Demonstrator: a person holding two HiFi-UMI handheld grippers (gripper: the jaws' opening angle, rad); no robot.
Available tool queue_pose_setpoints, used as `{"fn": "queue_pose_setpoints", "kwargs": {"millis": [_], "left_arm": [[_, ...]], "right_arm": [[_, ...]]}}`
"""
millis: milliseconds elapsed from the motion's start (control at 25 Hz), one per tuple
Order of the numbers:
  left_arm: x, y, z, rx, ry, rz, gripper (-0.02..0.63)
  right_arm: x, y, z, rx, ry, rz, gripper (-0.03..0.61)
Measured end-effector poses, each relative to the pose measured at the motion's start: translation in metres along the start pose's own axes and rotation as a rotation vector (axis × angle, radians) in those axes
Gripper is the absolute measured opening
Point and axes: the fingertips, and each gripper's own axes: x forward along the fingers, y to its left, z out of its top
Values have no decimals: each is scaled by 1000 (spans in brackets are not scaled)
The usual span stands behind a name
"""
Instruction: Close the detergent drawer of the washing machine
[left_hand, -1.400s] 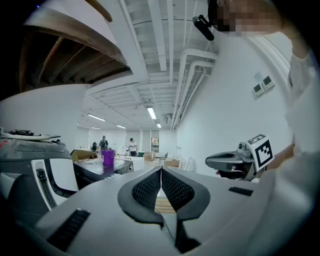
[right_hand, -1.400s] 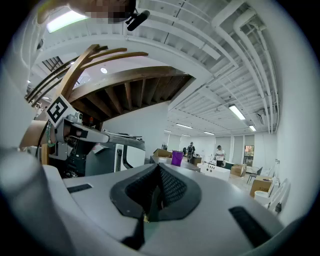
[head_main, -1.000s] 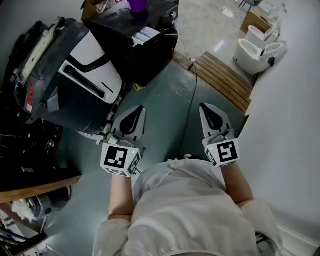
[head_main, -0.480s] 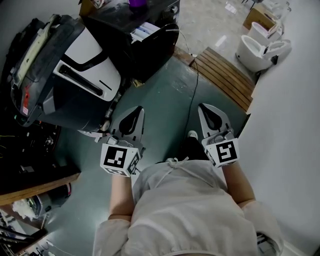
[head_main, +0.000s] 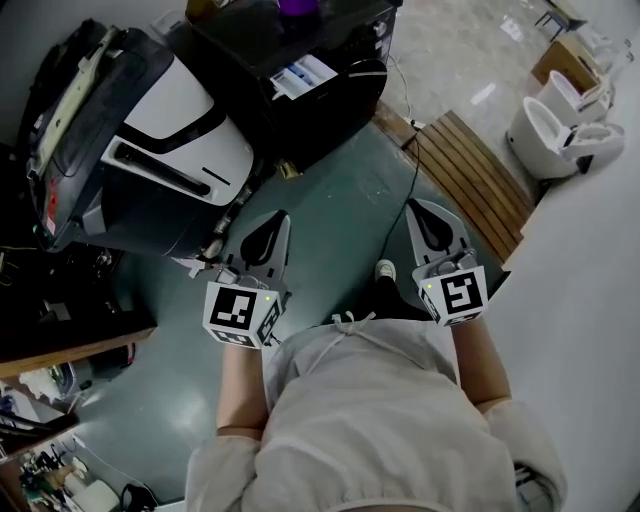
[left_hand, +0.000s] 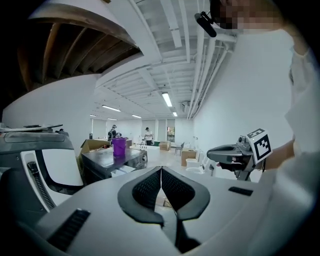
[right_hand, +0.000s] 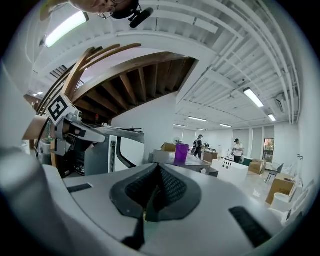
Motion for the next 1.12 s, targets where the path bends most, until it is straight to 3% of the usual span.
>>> {"fn": "queue_pose_setpoints", "kwargs": {"millis": [280,520,800,1120], "left_arm": [[117,-7,10,-43,29,112,20],[185,-13,17,-38,59,148,20],[232,35,-6,-128,92,259,20],[284,114,-45,-161,127,359,20]], "right_arm": [[65,-107,-18,-5,36,121,5],[116,-164,-31,16,88,187,5],[189,-196,-46,-27,75,250,6],[286,-186,-66,-19,123,342,6]]}}
